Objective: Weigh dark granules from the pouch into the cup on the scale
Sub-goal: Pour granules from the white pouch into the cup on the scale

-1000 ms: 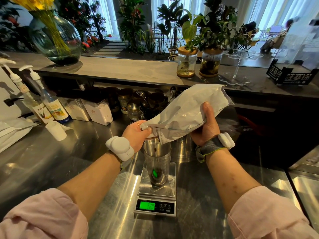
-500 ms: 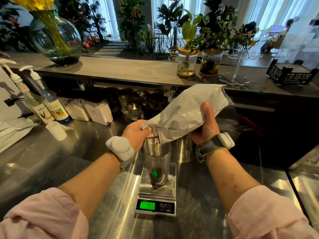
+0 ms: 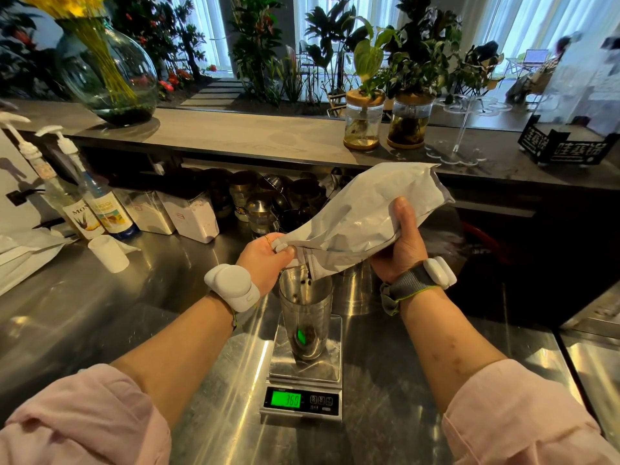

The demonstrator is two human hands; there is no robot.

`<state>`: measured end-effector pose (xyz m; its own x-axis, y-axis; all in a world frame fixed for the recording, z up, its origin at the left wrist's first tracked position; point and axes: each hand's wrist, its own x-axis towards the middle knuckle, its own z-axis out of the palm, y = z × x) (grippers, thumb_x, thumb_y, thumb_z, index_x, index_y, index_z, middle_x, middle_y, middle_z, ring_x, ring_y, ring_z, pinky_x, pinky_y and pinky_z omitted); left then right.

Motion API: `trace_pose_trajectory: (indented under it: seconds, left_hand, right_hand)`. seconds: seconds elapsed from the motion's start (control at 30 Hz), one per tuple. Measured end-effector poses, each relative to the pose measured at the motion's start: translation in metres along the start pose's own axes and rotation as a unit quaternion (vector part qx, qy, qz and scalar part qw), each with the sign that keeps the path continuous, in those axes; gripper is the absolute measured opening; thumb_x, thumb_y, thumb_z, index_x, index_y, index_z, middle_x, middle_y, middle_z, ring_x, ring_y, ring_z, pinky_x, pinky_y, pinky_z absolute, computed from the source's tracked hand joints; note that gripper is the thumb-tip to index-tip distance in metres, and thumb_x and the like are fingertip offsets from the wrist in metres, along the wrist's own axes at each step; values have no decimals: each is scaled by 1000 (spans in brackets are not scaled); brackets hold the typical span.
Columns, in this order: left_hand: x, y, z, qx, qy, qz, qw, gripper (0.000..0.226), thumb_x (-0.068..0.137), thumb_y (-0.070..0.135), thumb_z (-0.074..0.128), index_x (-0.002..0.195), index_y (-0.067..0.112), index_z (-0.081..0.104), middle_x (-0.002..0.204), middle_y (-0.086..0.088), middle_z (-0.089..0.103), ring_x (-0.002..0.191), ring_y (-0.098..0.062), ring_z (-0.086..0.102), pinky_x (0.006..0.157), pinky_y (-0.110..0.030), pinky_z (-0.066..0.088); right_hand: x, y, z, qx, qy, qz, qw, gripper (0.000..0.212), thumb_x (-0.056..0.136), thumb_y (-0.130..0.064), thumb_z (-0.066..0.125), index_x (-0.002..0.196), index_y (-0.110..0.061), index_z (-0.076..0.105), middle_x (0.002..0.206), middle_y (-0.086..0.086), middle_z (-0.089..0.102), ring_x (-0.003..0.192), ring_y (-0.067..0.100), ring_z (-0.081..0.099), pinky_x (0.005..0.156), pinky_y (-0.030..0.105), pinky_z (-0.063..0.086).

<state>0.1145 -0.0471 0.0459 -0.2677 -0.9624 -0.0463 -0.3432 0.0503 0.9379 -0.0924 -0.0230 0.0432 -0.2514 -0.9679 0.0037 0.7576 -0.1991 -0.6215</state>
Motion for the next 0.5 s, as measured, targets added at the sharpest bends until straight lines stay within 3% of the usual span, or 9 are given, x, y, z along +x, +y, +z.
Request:
trace_pose_trajectory:
  seconds: [0.17,0.27,0.37,0.5]
  left_hand:
    - [1,-3,1,-24,5,0,1000,18,81,20,58,85,35,65,104,-12,70,102,-29,64,98,-52,47]
    - [4,-7,0,-42,6,-4,999,18,72,26,56,80,37,68,102,-12,71,101,-30,65,96,-53,48]
    - [2,-5,-1,-42,5,-1,999,19,77,20,57,81,35,67,102,-13,71,102,-31,65,97,-53,47]
    - [1,-5,0,-25,-2,-1,1000,21,86,14,54,89,32,64,106,-13,70,103,-28,64,98,-51,47]
  right_hand:
    - [1,1,0,3,6,-7,1000,113,39,-45,91,139,-22,43,129,11,60,122,34,55,99,55,45]
    - [1,2,-1,2,-1,-5,1000,101,38,-45,91,128,-24,52,122,9,64,120,34,56,99,55,45]
    - [1,3,-2,1,-6,-7,1000,94,38,-45,90,122,-25,55,116,7,68,115,32,60,97,55,47]
    - [1,2,-1,-1,1,-3,1000,106,39,-46,90,133,-24,48,127,11,61,121,35,55,99,57,44]
